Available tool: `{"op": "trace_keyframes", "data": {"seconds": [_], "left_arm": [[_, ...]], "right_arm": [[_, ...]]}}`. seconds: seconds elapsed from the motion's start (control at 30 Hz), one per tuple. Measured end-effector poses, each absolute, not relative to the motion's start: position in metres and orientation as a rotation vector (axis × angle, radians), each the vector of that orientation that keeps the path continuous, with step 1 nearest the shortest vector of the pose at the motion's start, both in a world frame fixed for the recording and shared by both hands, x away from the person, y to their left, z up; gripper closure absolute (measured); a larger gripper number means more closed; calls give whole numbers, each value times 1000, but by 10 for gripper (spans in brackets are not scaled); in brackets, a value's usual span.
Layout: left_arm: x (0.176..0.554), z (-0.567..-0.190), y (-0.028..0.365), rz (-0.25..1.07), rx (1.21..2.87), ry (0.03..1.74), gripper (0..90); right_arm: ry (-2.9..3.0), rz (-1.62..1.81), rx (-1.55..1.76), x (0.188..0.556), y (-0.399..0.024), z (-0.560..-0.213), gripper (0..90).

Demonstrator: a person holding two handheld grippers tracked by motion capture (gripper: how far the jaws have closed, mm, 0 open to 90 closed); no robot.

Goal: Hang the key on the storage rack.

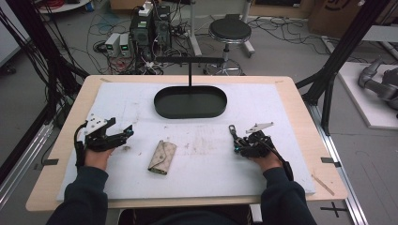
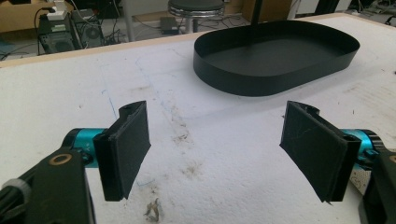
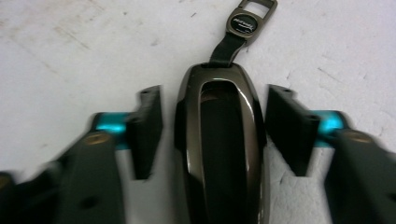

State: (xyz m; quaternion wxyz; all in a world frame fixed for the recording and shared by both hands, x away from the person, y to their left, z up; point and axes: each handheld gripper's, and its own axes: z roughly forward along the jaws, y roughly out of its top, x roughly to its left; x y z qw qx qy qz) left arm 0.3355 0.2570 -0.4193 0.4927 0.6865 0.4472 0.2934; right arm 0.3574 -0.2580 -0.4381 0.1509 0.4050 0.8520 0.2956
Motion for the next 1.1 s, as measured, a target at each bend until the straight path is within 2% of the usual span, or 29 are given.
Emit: {"op": "trace_keyframes", "data": {"seconds": [0.33, 0.67, 1.1], "left_arm": [[336, -420, 257, 709, 1664, 1088, 237], [335, -419, 258, 713, 1664, 1092, 238], [336, -419, 259, 714, 1662, 1096, 239]], "right_arm": [[2462, 841, 1156, 358, -257, -438, 477], [2460, 816, 1177, 359, -255, -435, 500], [2333, 942, 1087, 365, -246, -401, 501]]}}
